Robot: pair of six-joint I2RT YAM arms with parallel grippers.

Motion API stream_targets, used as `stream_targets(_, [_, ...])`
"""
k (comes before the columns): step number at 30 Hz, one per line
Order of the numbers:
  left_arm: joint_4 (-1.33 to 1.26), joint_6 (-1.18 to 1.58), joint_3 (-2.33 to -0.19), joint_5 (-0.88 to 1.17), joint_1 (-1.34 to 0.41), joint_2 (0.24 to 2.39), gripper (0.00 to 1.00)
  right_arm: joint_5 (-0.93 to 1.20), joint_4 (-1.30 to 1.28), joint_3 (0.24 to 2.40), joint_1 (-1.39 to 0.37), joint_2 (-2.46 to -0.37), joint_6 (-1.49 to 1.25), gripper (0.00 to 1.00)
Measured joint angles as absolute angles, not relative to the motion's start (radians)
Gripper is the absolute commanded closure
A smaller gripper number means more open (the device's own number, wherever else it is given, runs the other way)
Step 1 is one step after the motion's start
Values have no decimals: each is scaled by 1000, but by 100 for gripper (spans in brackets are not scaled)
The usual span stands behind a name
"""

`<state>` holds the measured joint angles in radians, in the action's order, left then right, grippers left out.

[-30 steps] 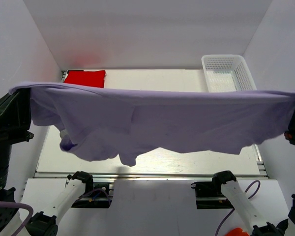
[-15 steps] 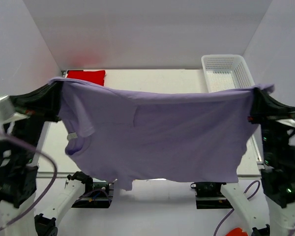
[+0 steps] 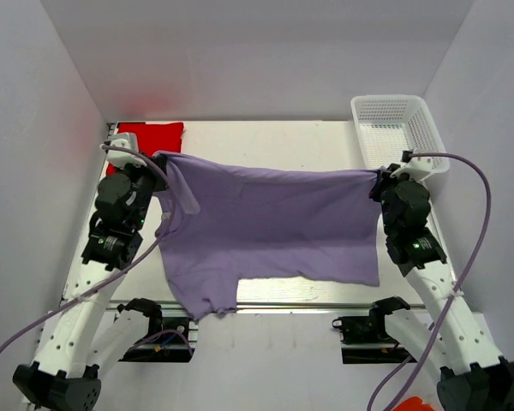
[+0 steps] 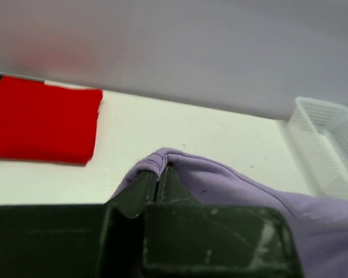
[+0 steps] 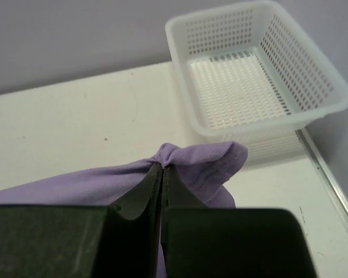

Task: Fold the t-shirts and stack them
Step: Flatten out the tshirt

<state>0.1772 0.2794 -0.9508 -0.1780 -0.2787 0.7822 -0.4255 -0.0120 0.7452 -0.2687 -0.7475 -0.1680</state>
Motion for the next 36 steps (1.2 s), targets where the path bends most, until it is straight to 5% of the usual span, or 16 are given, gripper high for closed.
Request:
stream_targets(21, [-34,289,-889,-315,-277,1142,100,-462,204,813,-259,-1173,-123,100])
stream_targets(36, [-69,290,-1161,-397,-257,1589,100,-506,182,1110,-233,-1589,-114,100])
